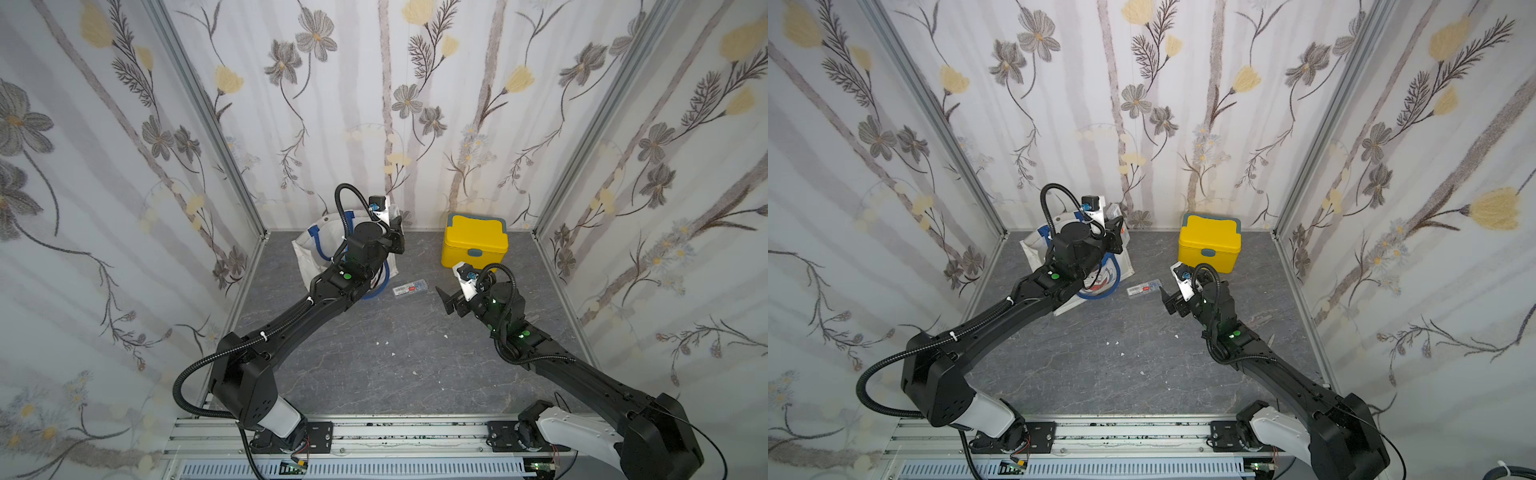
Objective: Put the compass set into the canvas bag
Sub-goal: Place the compass set in the canvas bag.
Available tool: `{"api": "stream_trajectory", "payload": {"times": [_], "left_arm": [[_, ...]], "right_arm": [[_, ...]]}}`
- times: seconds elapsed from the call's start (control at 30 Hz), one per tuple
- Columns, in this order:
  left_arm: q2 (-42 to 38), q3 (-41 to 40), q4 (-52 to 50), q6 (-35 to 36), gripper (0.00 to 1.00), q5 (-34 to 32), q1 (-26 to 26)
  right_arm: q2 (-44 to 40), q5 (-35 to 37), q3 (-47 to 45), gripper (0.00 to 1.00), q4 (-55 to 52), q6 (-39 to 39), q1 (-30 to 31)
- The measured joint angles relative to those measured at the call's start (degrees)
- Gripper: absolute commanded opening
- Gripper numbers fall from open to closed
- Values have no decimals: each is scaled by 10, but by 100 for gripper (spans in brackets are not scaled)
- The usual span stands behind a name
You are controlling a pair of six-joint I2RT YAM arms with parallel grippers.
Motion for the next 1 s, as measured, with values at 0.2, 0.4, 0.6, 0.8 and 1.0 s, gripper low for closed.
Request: {"api": "stream_trajectory", "payload": {"times": [0.2, 0.4, 0.6, 0.8, 1.0], "left_arm": [[19, 21, -83, 55, 9, -84, 42], [68, 24, -142, 94, 9, -137, 71], [125, 33, -179, 109, 9, -163, 77], [172, 55, -212, 109, 18, -180, 79], [182, 60, -227, 104, 27, -177, 79]], "right_arm": [[22, 1, 0, 99, -13, 4, -1], [29, -2, 0, 99, -16, 4, -1], [29, -2, -10, 99, -11, 6, -1], [28, -1, -16, 100, -8, 9, -1], [26, -2, -21, 99, -3, 9, -1]]}}
